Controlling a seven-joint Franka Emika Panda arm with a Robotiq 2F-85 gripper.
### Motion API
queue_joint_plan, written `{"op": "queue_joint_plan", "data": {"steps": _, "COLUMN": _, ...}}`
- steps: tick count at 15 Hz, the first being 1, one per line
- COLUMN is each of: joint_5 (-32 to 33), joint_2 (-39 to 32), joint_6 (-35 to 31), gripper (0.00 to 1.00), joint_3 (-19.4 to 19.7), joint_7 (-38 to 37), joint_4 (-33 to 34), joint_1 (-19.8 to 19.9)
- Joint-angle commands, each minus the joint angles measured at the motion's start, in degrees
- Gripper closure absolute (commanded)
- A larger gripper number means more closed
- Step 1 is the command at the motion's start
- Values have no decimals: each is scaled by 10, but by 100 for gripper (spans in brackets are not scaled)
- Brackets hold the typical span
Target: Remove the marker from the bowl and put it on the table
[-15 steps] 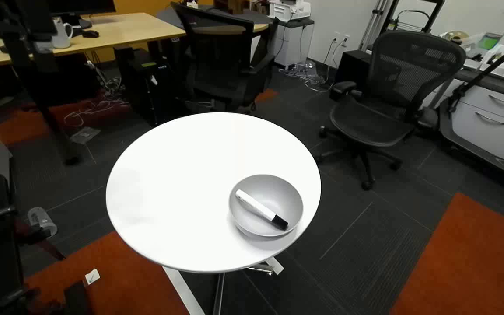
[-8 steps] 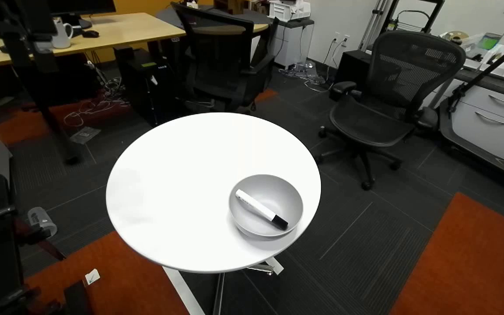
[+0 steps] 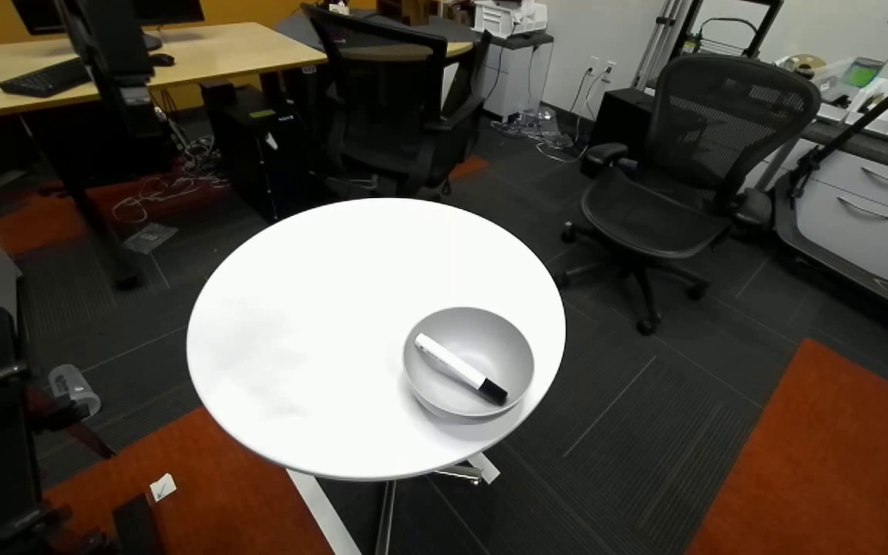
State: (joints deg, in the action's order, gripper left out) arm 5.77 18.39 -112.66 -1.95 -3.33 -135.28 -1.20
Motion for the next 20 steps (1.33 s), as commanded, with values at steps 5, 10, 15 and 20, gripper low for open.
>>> {"op": "queue_joint_plan", "data": {"steps": 5, "joint_5": -93, "joint_2": -141, "joint_6": -58, "gripper": 0, "joint_3": 60, "joint_7": -69, "joint_4": 112, "joint_1": 49}}
{"op": "queue_joint_plan", "data": {"steps": 10, "joint_5": -145, "joint_2": -236, "joint_6": -109, "gripper": 0, "joint_3": 82, "joint_7": -148, "joint_4": 177, "joint_1": 69}}
{"op": "queue_joint_plan", "data": {"steps": 15, "joint_5": -160, "joint_2": -318, "joint_6": -155, "gripper": 0, "joint_3": 103, "joint_7": -262, "joint_4": 227, "joint_1": 75}}
{"op": "queue_joint_plan", "data": {"steps": 20, "joint_5": -160, "joint_2": -379, "joint_6": -191, "gripper": 0, "joint_3": 133, "joint_7": -386, "joint_4": 256, "joint_1": 75}}
